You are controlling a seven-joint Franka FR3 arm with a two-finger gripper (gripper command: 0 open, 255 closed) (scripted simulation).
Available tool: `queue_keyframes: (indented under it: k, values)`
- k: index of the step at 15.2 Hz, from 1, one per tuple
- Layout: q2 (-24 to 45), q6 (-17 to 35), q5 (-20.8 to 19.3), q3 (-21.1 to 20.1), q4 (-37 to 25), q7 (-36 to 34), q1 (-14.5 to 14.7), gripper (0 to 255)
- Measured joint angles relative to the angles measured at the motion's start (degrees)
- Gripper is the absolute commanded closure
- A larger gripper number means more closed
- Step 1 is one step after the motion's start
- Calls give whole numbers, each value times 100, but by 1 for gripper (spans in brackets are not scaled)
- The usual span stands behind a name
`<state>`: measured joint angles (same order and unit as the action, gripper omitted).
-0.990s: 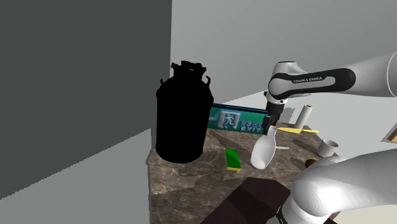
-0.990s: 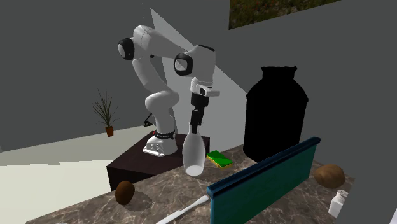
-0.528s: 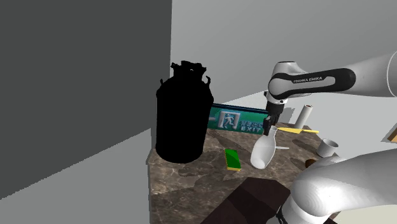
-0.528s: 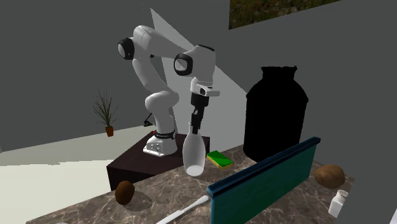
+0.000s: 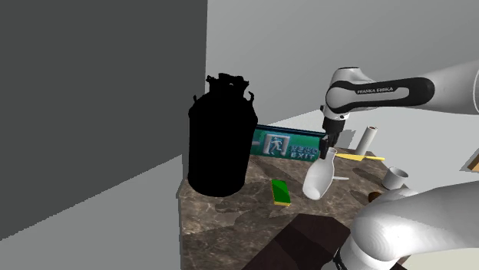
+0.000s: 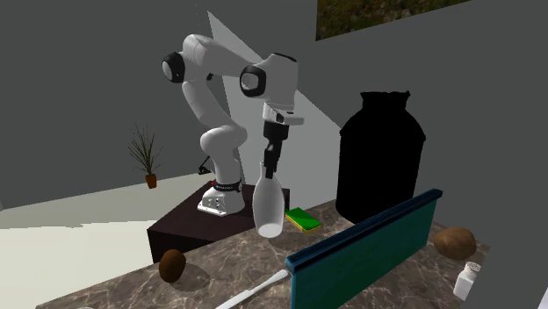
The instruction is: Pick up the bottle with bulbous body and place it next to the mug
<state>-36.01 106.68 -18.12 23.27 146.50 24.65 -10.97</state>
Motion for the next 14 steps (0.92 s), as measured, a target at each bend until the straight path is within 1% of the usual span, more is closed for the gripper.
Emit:
queue_keyframes:
  k: [14]
  values:
    - [-152, -1100, 183, -236, -948, 89, 53, 255]
